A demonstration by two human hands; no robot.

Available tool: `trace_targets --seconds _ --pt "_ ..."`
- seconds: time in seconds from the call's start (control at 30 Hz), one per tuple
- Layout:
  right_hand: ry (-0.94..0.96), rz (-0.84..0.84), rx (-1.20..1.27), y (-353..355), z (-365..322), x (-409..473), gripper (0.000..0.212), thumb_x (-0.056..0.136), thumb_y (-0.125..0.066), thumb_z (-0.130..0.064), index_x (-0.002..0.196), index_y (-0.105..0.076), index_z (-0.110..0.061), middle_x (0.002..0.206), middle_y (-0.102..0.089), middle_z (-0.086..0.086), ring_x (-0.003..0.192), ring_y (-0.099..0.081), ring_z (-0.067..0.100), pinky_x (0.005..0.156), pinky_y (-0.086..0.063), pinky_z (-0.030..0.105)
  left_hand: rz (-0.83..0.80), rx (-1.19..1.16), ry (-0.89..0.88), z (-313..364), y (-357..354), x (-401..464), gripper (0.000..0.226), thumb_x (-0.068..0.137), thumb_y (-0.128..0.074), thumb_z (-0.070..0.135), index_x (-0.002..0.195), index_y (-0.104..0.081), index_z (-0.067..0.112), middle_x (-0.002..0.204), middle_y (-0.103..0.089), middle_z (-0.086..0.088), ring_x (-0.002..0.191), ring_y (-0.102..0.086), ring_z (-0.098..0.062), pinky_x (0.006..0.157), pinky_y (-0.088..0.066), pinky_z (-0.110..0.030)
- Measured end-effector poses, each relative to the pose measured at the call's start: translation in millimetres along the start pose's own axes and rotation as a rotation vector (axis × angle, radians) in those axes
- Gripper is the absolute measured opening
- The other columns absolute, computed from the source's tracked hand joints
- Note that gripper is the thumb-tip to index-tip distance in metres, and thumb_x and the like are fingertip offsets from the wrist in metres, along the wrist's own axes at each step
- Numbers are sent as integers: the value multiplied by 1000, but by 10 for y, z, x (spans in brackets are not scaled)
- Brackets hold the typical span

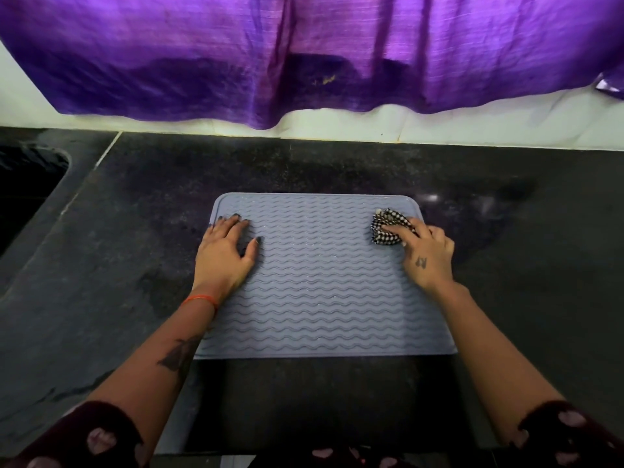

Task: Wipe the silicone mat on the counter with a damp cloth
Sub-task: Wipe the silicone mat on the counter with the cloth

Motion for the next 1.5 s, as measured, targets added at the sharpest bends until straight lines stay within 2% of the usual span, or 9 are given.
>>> trace_targets --seconds 0.1,0.33,0.5,0.67,0.8,1.0,1.17,1.33,1.5 --pt "20 -88 53 149 0 83 58 87 -46 -1 122 -53 -47 141 -42 -7 117 -36 28 95 -25 40 1 -1 -4 -3 4 -3 60 85 -37 48 133 -50 14 143 -45 -8 136 -34 -26 117 -17 -38" --pt "9 78 34 29 12 -427 59 81 -47 4 118 -58 -41 136 -47 -5 111 -39 27 94 -22 37 -6 -1 -8 -3 -9 8 61 85 -38 50 133 -50 14 143 -45 -8 136 -34 -26 117 -17 -38" --pt "29 -45 95 213 19 -383 58 83 -50 2 117 -59 -44 135 -47 -9 114 -38 25 91 -23 35 -9 -11 -8 -10 -1 -1 63 85 -36 50 134 -49 14 144 -44 -9 136 -33 -26 117 -16 -38" --pt "21 99 45 61 4 -797 58 81 -53 3 115 -59 -43 133 -49 -6 108 -41 25 91 -23 37 -5 -21 -6 -11 -10 -7 63 85 -36 50 135 -48 14 144 -42 -9 137 -32 -27 117 -16 -38" --pt "18 -11 81 179 -3 -686 58 83 -51 2 117 -58 -44 135 -47 -7 113 -38 24 86 -17 31 -9 -29 -16 -13 -5 3 62 85 -37 50 134 -48 14 144 -43 -10 136 -33 -28 116 -18 -40" --pt "-12 147 40 88 -47 -1145 57 74 -53 3 110 -60 -40 125 -53 -3 101 -43 26 84 -23 35 -4 -36 -13 -12 3 -18 62 85 -38 50 134 -48 14 144 -43 -9 136 -33 -28 115 -20 -41" --pt "-54 74 115 178 -54 -1106 58 77 -54 5 109 -64 -42 127 -52 -7 108 -43 25 85 -20 31 -7 -49 -24 -15 1 -23 63 86 -37 50 134 -48 12 144 -43 -10 136 -32 -29 116 -19 -42" --pt "-61 173 10 122 -113 -1451 56 77 -58 4 111 -60 -41 125 -52 -4 101 -45 25 84 -29 36 -23 -50 -27 -24 2 -24 62 87 -37 49 134 -48 11 145 -41 -11 136 -31 -30 116 -17 -41" --pt "-170 209 156 144 -218 -1493 50 82 -58 1 110 -60 -41 123 -54 -4 103 -45 26 84 -25 35 -42 -96 -53 -22 43 -88 60 89 -37 45 135 -46 8 145 -41 -14 137 -29 -31 117 -16 -40"
Point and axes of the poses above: each hand's wrist, its own x-axis towards the middle knuckle, its own y-axis out of the back of the hand, z = x × y, the point moved 4 cm from there along x, towards the middle knuckle
